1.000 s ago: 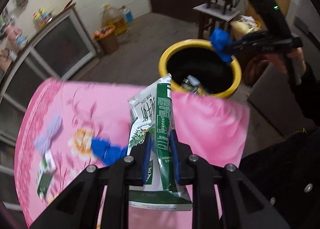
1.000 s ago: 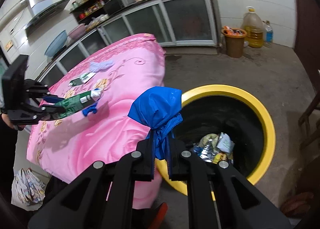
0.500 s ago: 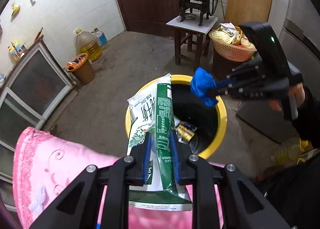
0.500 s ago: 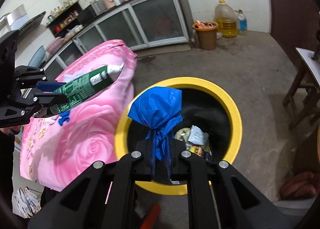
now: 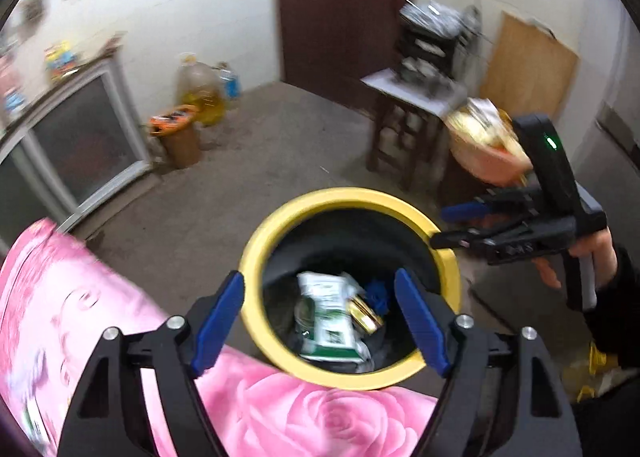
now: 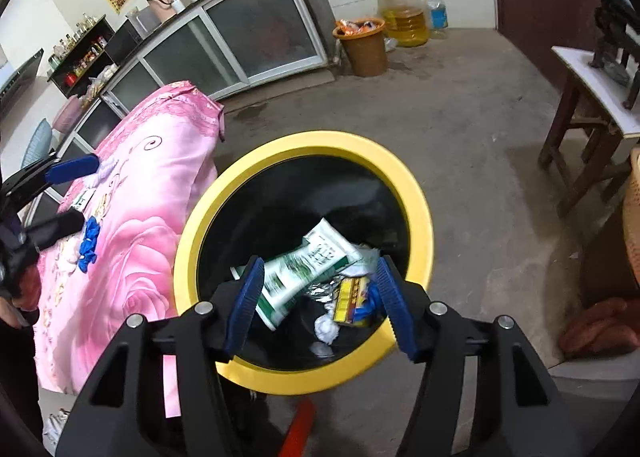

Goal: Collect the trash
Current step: 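Move both grippers back over the table toward the tissue bundle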

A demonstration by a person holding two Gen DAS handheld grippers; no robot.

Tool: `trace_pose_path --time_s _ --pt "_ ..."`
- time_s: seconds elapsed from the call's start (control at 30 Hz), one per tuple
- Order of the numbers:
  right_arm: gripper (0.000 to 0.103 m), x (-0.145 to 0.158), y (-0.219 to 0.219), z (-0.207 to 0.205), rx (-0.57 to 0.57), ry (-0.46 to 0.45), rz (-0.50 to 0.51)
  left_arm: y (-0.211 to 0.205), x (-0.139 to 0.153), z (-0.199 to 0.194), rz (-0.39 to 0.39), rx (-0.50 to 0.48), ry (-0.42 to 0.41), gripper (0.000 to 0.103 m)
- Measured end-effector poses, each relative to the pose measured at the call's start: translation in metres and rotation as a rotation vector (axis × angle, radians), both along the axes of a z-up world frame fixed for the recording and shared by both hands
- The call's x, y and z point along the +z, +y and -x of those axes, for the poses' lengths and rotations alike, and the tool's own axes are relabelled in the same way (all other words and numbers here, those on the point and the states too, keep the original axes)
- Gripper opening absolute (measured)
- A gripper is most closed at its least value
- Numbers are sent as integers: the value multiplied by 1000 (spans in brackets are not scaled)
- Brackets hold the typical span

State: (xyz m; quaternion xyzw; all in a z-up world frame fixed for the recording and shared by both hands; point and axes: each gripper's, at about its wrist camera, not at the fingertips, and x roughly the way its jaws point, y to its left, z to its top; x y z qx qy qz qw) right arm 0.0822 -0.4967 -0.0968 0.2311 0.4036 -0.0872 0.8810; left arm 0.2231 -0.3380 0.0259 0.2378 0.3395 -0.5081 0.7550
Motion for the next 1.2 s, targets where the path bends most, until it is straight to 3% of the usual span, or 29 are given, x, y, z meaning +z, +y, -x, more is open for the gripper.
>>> trace_pose_path --time_s 0.07,0.13,0.23,0.37,0.5,0.67,0.83,1.2 --pt "57 10 11 3 25 -55 21 27 9 -3 63 72 -27 89" --pt "57 21 22 0 59 -105 39 61 18 -1 115 177 -107 94" --pt "57 39 48 -11 140 -187 63 124 25 1 158 318 -174 95" --pt "57 54 91 -40 272 -232 56 212 24 1 147 510 -220 95" --pt "57 55 149 -75 421 -219 65 286 17 7 103 598 -239 95" --pt "57 43 219 -121 567 -163 33 337 -1 8 14 573 -255 95" --pt "56 28 275 -160 662 -103 -8 344 -20 -1 -52 484 -247 95" --pt "50 17 317 -214 697 2 7 330 -55 -72 -39 420 -69 95"
